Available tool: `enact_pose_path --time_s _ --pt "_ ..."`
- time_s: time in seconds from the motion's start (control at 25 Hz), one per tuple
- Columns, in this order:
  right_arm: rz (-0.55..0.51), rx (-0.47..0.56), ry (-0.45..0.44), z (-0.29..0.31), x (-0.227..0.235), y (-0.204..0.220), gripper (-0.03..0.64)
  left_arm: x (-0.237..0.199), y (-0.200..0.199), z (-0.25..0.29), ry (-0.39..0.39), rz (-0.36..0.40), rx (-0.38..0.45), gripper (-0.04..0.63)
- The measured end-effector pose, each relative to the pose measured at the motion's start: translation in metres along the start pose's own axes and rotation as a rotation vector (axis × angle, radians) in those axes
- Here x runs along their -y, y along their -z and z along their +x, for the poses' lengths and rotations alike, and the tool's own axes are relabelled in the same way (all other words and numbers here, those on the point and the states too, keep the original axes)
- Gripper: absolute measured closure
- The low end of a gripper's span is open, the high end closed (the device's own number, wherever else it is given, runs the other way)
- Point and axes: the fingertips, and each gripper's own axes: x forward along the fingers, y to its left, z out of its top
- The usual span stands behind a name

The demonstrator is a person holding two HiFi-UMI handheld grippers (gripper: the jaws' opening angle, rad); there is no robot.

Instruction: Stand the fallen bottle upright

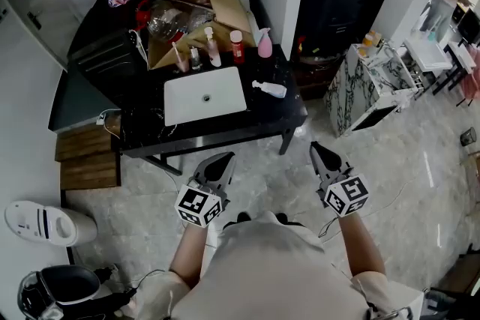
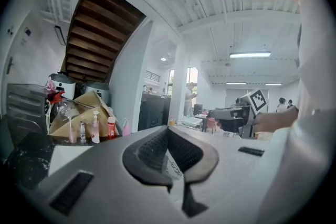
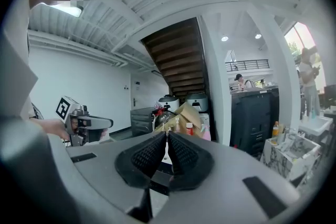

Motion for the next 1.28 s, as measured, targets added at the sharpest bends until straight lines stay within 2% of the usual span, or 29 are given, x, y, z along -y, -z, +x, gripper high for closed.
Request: enact_pose_path --time_s 0.4,0.44,0.52,0.88,1.28 --pt "0.008 -0.021 0.014 0.006 -0.025 0.005 0.574 -0.012 0.003 -0.005 0.056 -0.012 -0.008 0.588" --pt "0.007 -0.023 0.019 0.007 -0.027 0.005 0.560 -0.014 0.003 -0.006 0.061 -0.013 -0.008 0.588" --pt "0.006 -0.027 0.030 0.008 -0.031 0.005 0.486 -0.018 0.005 -0.008 0.070 -0.016 -0.009 0.588" --pt "0.014 -0.027 0.077 0.012 -0.052 0.009 0.414 -0.034 0.011 -0.023 0.112 -0.016 -0.008 0.588" --pt "0.034 -0.048 0.117 0.021 -0.063 0.014 0.411 -0.050 0.021 -0.031 0.139 -0.038 -0.018 0.588"
